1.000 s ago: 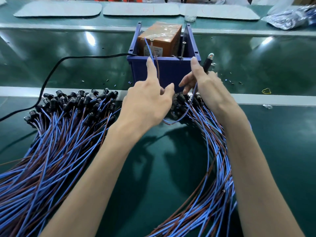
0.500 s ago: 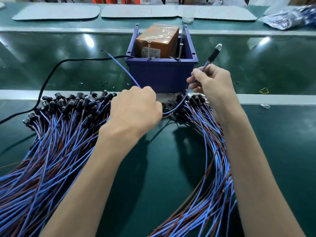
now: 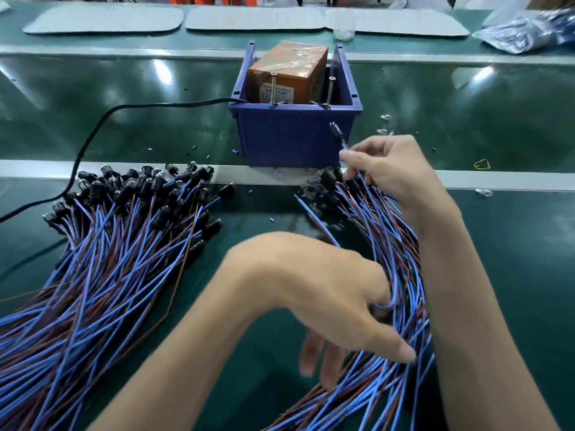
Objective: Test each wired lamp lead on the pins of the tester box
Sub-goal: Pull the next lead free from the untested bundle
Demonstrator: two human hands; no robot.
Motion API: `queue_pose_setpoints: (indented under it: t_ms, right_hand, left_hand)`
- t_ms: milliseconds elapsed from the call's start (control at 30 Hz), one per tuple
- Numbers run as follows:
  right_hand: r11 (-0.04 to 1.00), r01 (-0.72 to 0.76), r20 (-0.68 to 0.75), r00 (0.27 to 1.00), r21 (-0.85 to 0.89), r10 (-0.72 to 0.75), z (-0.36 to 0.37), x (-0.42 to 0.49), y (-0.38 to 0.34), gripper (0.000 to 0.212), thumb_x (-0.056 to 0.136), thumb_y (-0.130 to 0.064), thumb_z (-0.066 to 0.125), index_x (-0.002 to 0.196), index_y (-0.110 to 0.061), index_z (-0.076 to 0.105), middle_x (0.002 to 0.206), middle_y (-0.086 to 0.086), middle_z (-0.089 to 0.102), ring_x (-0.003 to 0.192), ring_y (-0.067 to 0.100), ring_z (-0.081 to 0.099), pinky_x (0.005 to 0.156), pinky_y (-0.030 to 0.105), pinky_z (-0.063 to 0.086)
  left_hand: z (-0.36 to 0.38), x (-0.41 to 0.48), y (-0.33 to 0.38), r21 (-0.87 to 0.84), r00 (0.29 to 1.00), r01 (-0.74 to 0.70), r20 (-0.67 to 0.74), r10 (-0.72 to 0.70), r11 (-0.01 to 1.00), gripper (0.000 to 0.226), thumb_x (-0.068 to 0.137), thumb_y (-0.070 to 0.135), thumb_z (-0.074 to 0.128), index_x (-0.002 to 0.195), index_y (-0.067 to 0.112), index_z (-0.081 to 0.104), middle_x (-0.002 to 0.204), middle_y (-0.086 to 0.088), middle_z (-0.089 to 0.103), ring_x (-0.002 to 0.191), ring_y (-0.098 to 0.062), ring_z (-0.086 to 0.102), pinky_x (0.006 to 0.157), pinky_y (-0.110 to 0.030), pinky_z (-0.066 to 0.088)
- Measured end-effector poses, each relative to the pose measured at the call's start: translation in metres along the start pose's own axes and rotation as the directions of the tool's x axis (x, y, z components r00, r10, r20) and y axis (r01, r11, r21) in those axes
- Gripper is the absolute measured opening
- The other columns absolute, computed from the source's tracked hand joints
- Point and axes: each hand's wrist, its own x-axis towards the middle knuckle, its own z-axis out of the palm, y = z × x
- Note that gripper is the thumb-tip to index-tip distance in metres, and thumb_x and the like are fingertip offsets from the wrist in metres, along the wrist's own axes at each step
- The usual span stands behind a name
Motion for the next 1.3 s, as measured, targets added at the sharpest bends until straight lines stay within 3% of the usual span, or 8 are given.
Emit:
queue_pose_setpoints:
  t_ms: [200,367,533,700,800,1000,1200,1300]
  right_hand:
    - [0.972,-0.031,0.054,0.997,-0.233,0.045,0.001,0.004,0.010,0.013,0.085,-0.021,0.070,0.073,-0.020,0.065,0.063,-0.004,0.069,0.040,-0.003,0.048,0.054,0.010,0.042]
    - [0.923,-0.053,0.083,0.992,-0.381,0.092,0.002,0.006,0.013,0.014,0.084,-0.018,0.068,0.072,-0.022,0.065,0.066,-0.005,0.068,0.059,0.002,0.058,0.069,0.021,0.047]
    - [0.873,-0.027,0.044,0.997,-0.488,0.055,0.001,0.003,0.011,0.009,0.083,-0.025,0.070,0.077,-0.031,0.066,0.065,-0.014,0.057,0.081,0.014,0.054,0.072,0.022,0.038]
    - [0.862,-0.050,0.031,0.997,-0.504,0.076,-0.003,0.004,0.013,0.012,0.082,-0.026,0.072,0.074,-0.030,0.065,0.066,-0.014,0.056,0.087,0.017,0.054,0.083,0.029,0.046]
    - [0.850,-0.034,0.043,0.997,-0.525,0.067,-0.003,0.004,0.013,0.017,0.082,-0.027,0.072,0.070,-0.032,0.062,0.067,-0.014,0.055,0.090,0.019,0.054,0.085,0.032,0.048]
    - [0.847,-0.019,0.059,0.997,-0.531,0.059,-0.003,0.005,0.013,0.014,0.082,-0.029,0.073,0.073,-0.032,0.063,0.068,-0.014,0.055,0.089,0.018,0.054,0.086,0.033,0.049]
    - [0.856,-0.018,0.069,0.996,-0.516,0.062,-0.005,0.005,0.015,0.011,0.082,-0.029,0.073,0.076,-0.032,0.064,0.069,-0.013,0.055,0.087,0.017,0.054,0.084,0.030,0.047]
    - [0.859,-0.022,0.083,0.994,-0.512,0.075,-0.007,0.006,0.015,0.007,0.082,-0.028,0.073,0.080,-0.031,0.068,0.069,-0.013,0.056,0.084,0.015,0.054,0.077,0.025,0.043]
  left_hand:
    - [0.008,0.006,0.005,0.081,0.998,0.020,-0.062,-0.015,0.996,0.060,0.094,0.052,0.047,0.137,0.011,0.037,0.072,0.008,0.074,0.062,-0.002,0.069,0.064,-0.022,0.043]
    - [0.004,-0.001,0.003,0.178,0.958,-0.153,-0.215,0.190,0.972,0.064,0.091,0.058,0.048,0.143,0.026,0.031,0.078,0.017,0.073,0.061,0.025,0.046,0.063,-0.017,0.043]
    - [0.004,0.000,-0.001,0.269,0.938,-0.075,-0.307,0.159,0.960,0.044,0.095,0.052,0.043,0.126,0.022,0.055,0.085,0.011,0.073,0.084,0.001,0.055,0.084,-0.030,0.050]
    - [0.004,-0.001,-0.007,0.192,0.951,0.051,-0.308,0.011,0.980,0.042,0.098,0.047,0.039,0.103,0.015,0.065,0.068,0.013,0.072,0.044,0.008,0.054,0.056,-0.020,0.042]
    - [0.000,-0.005,-0.011,0.163,0.946,0.053,-0.324,0.003,0.985,0.042,0.098,0.046,0.039,0.113,0.015,0.063,0.065,0.014,0.071,0.042,0.008,0.053,0.060,-0.022,0.047]
    - [0.003,0.012,-0.015,0.242,0.925,0.194,-0.368,-0.095,0.951,0.035,0.096,0.039,0.042,0.093,0.013,0.066,0.063,0.006,0.071,0.079,-0.009,0.062,0.064,-0.021,0.045]
    - [0.012,0.030,0.003,0.235,0.991,0.002,-0.131,0.029,0.972,0.029,0.096,0.032,0.043,0.109,0.018,0.065,0.060,0.008,0.069,0.093,-0.011,0.064,0.061,-0.018,0.044]
    - [0.010,0.027,-0.001,0.293,0.965,-0.051,-0.233,0.123,0.955,0.021,0.094,0.033,0.050,0.104,0.021,0.064,0.060,0.009,0.062,0.073,-0.006,0.058,0.058,-0.021,0.042]
